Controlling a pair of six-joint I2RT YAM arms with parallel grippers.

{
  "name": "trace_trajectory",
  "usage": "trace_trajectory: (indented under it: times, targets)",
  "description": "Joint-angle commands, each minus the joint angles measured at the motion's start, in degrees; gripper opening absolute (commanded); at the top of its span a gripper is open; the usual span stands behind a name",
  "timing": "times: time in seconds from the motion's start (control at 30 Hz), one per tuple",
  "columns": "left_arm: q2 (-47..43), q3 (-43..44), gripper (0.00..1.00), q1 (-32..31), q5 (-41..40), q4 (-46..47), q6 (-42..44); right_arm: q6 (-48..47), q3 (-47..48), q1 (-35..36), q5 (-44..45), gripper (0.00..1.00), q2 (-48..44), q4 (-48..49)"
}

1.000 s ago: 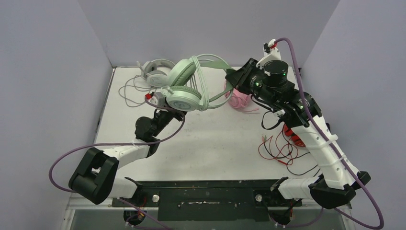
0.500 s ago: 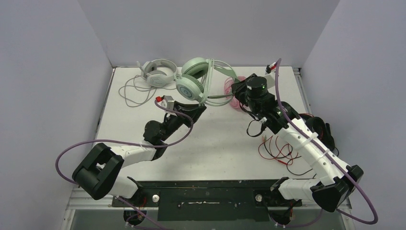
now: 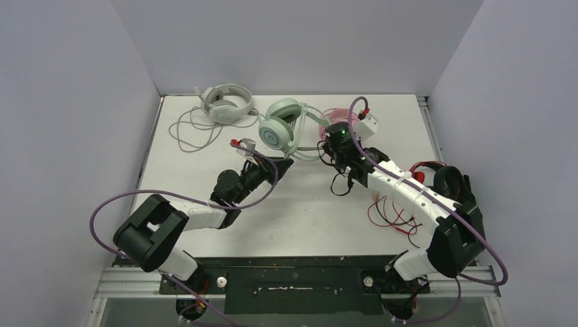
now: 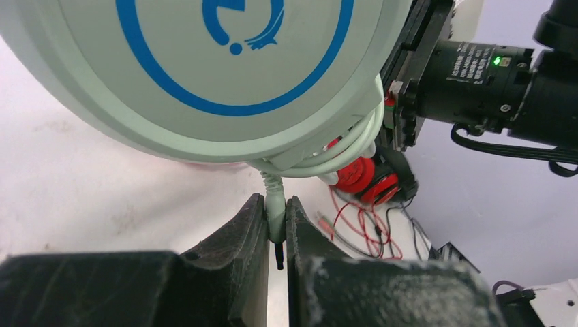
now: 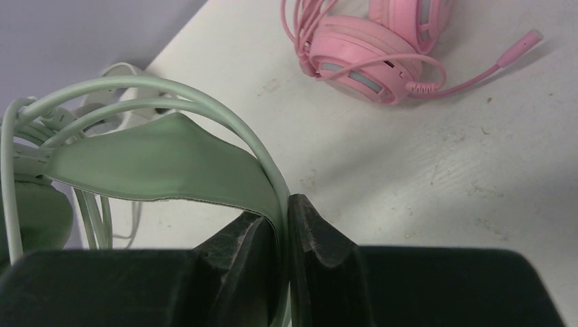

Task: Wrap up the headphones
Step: Wrap the headphones cable around the headphones, then place the headphones at the corner of the board.

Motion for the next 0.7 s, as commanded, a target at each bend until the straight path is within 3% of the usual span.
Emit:
trace_trajectory:
  times: [0.0, 0.2, 0.43, 0.67]
  targets:
    - [0.24, -1.00, 0.00, -0.53, -0.55, -0.74, -2.55, 2.28, -1.10, -0.83, 4.67, 0.00, 3.10, 8.74]
    - [1.23, -0.28, 0.00, -0.49, -6.96, -15.26, -5.21, 1.17, -2.73, -1.01, 5.65, 0.00, 9.89, 11.67]
    - [7.26, 3.58, 0.00, -0.19, -7.35, -25.55, -5.67, -0.56, -1.30, -0.56, 5.12, 0.00, 20.41, 12.87]
    - [14.95, 8.09, 0.00, -0.03, -6.86, -27.84, -6.32, -1.07, 0.75, -0.47, 5.36, 0.03, 27.65, 11.99]
